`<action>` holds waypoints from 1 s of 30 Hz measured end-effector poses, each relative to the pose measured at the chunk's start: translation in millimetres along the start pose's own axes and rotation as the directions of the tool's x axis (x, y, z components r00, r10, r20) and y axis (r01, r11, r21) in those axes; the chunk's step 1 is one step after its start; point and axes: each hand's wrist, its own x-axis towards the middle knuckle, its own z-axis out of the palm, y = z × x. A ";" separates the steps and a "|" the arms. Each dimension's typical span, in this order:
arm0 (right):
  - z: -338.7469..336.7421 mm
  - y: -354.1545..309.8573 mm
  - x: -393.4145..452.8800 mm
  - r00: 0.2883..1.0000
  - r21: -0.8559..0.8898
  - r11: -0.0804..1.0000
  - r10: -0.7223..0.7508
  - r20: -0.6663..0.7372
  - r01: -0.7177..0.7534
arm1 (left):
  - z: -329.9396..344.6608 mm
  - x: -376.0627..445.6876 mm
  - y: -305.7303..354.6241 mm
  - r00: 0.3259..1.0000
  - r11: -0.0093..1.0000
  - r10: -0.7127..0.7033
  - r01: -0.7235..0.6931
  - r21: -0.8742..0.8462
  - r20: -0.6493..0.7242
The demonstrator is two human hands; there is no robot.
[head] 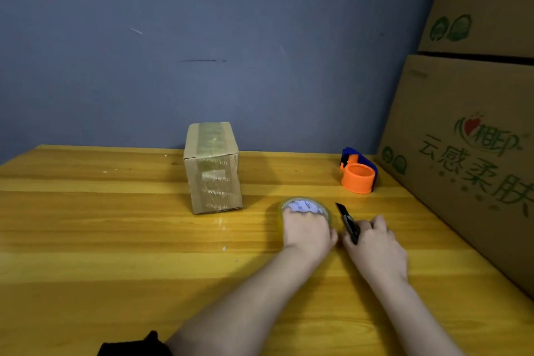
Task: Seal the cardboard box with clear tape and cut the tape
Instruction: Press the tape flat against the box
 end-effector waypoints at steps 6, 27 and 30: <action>4.0 -0.4 -0.7 0.999 -0.049 0.998 -0.038 -0.032 0.036 | 1.1 0.2 -2.2 0.999 0.999 0.042 -0.042 -0.004 0.033; -26.0 -180.5 -13.4 0.938 0.907 0.419 -0.331 0.108 0.043 | -60.1 -38.6 -208.9 0.767 0.871 -0.343 0.043 -0.490 -0.542; -16.6 -207.1 -17.0 0.923 0.908 0.393 -0.276 0.269 -0.147 | -54.1 -24.3 -231.8 0.855 0.803 -0.319 0.015 -0.596 -0.408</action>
